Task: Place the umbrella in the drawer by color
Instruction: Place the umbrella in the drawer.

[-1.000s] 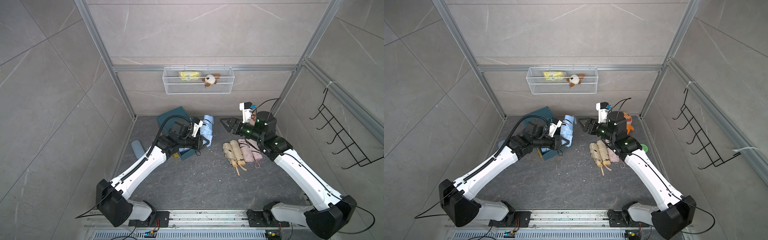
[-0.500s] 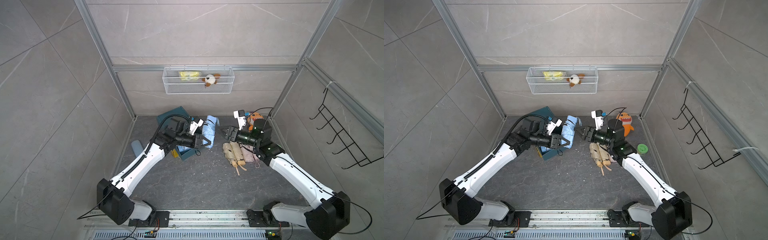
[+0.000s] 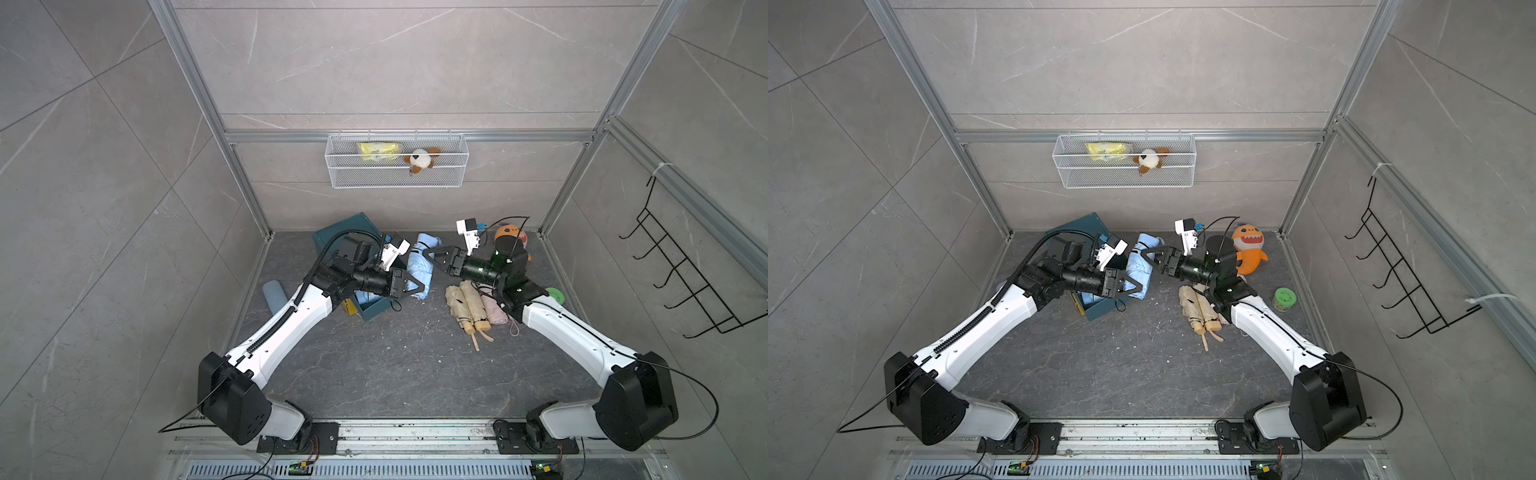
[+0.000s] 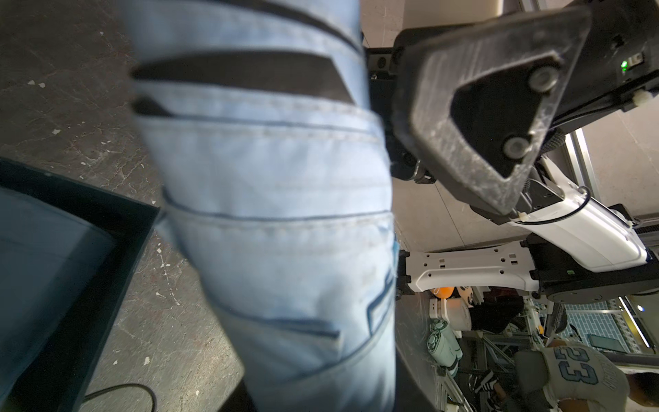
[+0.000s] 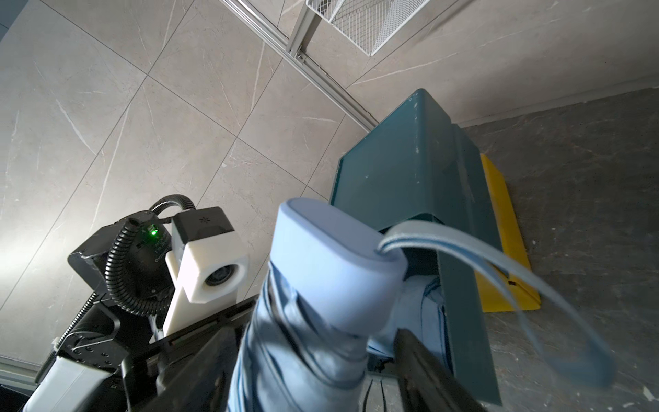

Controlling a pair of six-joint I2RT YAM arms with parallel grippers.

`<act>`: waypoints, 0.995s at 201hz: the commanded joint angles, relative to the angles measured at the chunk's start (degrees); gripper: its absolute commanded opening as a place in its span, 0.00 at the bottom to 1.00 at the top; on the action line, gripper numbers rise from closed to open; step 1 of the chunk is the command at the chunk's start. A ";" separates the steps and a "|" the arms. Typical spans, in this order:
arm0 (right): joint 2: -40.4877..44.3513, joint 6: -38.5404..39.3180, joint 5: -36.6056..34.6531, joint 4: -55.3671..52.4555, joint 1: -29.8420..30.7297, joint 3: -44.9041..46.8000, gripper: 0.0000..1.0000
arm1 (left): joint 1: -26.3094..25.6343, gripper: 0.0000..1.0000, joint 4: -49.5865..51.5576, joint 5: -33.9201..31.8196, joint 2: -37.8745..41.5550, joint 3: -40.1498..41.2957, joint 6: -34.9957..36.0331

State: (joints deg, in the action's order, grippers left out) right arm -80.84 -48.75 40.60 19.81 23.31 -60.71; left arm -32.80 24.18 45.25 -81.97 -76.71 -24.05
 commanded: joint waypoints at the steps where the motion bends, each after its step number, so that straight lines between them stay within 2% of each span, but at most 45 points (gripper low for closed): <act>1: -2.01 -4.14 2.23 6.78 -0.05 -0.38 0.71 | 0.05 0.29 -5.33 3.76 0.85 -1.49 -0.20; 23: -3.69 -6.43 3.47 10.18 -0.07 -0.46 0.69 | 0.10 0.30 -5.46 4.06 0.77 -1.51 -0.36; 77: -6.03 -9.33 7.13 15.16 -0.01 0.31 0.58 | 0.10 0.31 -4.94 5.20 -0.02 -2.05 -0.55; 98: -6.70 -11.74 8.17 17.93 -0.02 0.96 0.50 | 0.10 0.32 -4.94 5.54 -0.20 -2.26 -0.76; 137: -6.94 -12.82 8.55 19.68 -0.02 1.58 0.28 | 0.29 0.37 -4.33 4.91 -0.03 -2.57 -1.03; 149: -6.88 -13.19 8.51 20.15 -0.02 1.56 0.26 | 0.56 0.43 -4.16 4.33 0.19 -2.44 -1.18; 183: -6.62 -13.67 7.11 20.53 0.01 0.89 0.23 | 1.69 0.74 -3.33 1.43 1.95 -1.86 -1.61; 200: -6.53 -13.91 5.65 20.53 0.11 0.21 0.23 | 2.28 0.90 -1.39 -2.85 3.85 -1.69 -1.70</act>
State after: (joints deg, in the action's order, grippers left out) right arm -87.35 -61.56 47.77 37.12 23.07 -59.46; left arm -31.64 23.03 46.61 -82.37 -76.71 -25.67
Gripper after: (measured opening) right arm 0.262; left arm 0.811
